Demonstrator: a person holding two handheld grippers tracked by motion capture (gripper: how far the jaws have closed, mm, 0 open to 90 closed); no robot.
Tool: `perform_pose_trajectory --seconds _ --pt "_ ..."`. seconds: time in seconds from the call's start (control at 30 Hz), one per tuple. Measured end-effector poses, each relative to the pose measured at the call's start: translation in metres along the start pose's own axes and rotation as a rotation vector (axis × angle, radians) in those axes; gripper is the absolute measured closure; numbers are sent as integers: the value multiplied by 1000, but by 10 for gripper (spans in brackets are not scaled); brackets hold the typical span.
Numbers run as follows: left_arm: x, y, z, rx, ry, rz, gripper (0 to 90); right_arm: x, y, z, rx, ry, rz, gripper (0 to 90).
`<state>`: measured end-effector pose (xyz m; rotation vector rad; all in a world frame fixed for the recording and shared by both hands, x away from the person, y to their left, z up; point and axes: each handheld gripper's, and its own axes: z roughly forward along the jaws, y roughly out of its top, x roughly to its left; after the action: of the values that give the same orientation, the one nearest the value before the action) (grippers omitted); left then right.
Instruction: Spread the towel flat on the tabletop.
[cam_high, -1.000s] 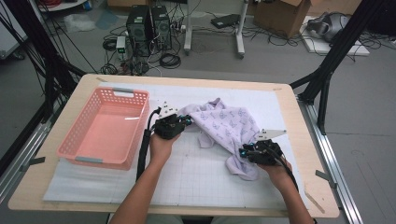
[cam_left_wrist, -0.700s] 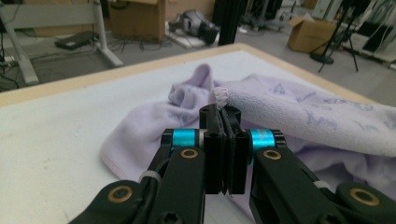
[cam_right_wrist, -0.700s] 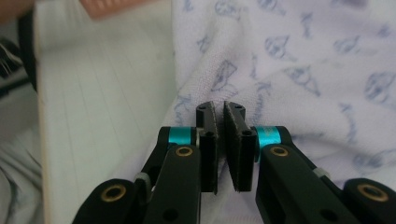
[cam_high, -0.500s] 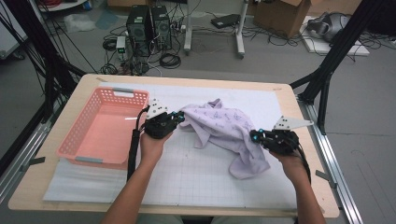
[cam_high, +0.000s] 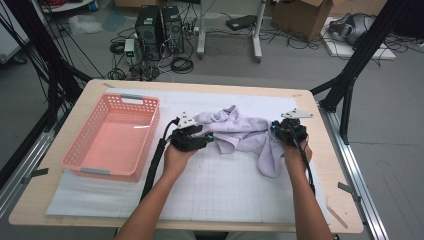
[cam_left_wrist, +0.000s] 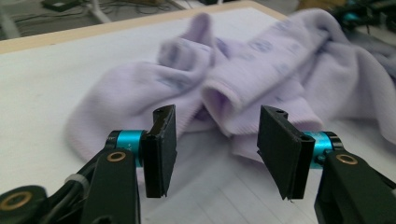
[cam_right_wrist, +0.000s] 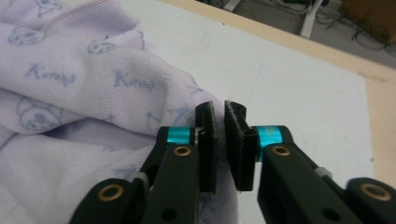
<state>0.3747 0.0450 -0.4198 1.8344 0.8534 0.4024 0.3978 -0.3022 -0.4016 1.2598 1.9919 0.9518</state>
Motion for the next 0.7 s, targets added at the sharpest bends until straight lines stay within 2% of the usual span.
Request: perform_pose_trajectory --seconds 0.07,0.13,0.17,0.3,0.37,0.47,0.53,0.63,0.7 --pt "-4 -3 0 39 -35 27 472 1 0 -6 1 1 12 653" --pt "-7 -5 2 77 -72 51 478 3 3 -17 -22 12 -5 591" --pt "-9 -6 3 92 -91 69 495 5 5 -24 -41 13 -13 572" --pt "-21 -8 10 109 -145 114 548 11 8 -54 -109 72 -24 550" --pt "-26 -11 16 126 -150 134 554 15 4 -66 -126 110 -30 551" --pt "-33 -14 27 159 -154 147 538 23 -9 -73 -99 165 -65 553" --pt "-38 -16 34 177 -151 154 520 27 -22 -74 -86 197 -66 560" --pt "-45 -18 44 209 -110 188 514 31 -40 -70 -49 226 -61 566" --pt "-49 -18 49 234 -82 208 552 33 -49 -66 -19 251 -65 568"
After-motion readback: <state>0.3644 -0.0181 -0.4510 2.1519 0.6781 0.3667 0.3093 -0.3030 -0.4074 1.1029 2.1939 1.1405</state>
